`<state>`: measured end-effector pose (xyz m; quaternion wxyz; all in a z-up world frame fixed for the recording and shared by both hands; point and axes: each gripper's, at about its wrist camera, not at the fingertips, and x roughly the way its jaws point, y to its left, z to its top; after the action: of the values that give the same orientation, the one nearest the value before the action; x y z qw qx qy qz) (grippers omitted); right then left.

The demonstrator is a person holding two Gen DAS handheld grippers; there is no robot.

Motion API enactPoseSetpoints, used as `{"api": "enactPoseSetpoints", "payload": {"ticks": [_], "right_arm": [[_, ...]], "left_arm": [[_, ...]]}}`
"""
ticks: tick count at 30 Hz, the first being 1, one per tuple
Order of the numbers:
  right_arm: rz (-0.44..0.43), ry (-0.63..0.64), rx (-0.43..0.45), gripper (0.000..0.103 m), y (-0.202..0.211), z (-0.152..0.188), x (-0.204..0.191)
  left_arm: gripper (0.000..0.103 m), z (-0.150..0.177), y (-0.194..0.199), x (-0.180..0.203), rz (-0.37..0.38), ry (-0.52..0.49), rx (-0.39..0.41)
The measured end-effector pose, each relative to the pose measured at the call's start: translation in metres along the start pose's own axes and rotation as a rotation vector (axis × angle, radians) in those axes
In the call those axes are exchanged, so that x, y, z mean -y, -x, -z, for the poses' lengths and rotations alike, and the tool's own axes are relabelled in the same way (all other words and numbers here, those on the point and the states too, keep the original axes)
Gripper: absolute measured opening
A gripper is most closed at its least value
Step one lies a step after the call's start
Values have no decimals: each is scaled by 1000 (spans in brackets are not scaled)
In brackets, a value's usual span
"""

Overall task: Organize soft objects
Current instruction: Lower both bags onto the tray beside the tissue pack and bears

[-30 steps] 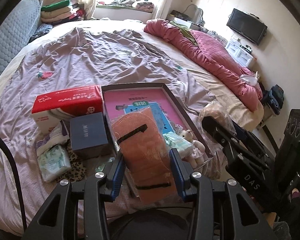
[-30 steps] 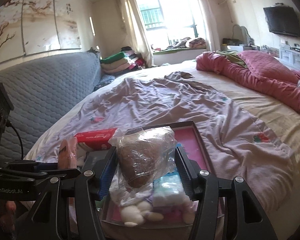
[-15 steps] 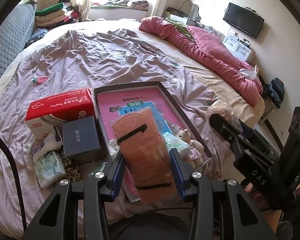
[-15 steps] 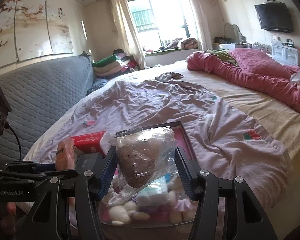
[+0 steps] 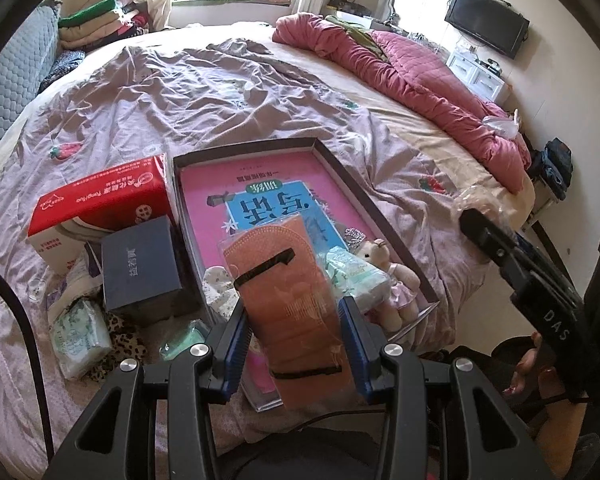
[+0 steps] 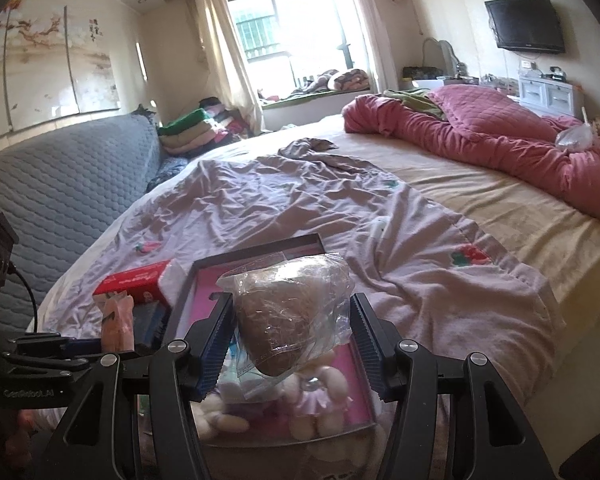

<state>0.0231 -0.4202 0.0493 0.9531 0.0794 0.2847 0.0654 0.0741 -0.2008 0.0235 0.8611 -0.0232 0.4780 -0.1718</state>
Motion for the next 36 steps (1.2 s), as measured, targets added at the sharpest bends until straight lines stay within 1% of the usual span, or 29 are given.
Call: {"api": "enactPoseSetpoints", "payload": {"ticks": [7,13,18,25,30,33,36], "right_arm": [[8,2,-17,59,-7,5,4],[15,43,-53,59,-14,9,2],[7,60,-98,59,-18,14,6],[-25,92,-200,59,-28,32,4],[-34,129,-237,59,-29,43,0],[-34,163,-264,59,-34,50,-5],[-28,168,-281,59,-40,55,-6]], "left_arm": [[44,1,-13,-2,6,4,-24],[44,2,-21,-4,6,11,-38],[44,3,-27,-8,5,18,-48],[44,4,-36,-11,-1,21,-65],[44,2,-41,-13,1,28,-55],[44,0,-46,-14,14,35,-52],[44,-1,-51,-14,29,33,-52]]}}
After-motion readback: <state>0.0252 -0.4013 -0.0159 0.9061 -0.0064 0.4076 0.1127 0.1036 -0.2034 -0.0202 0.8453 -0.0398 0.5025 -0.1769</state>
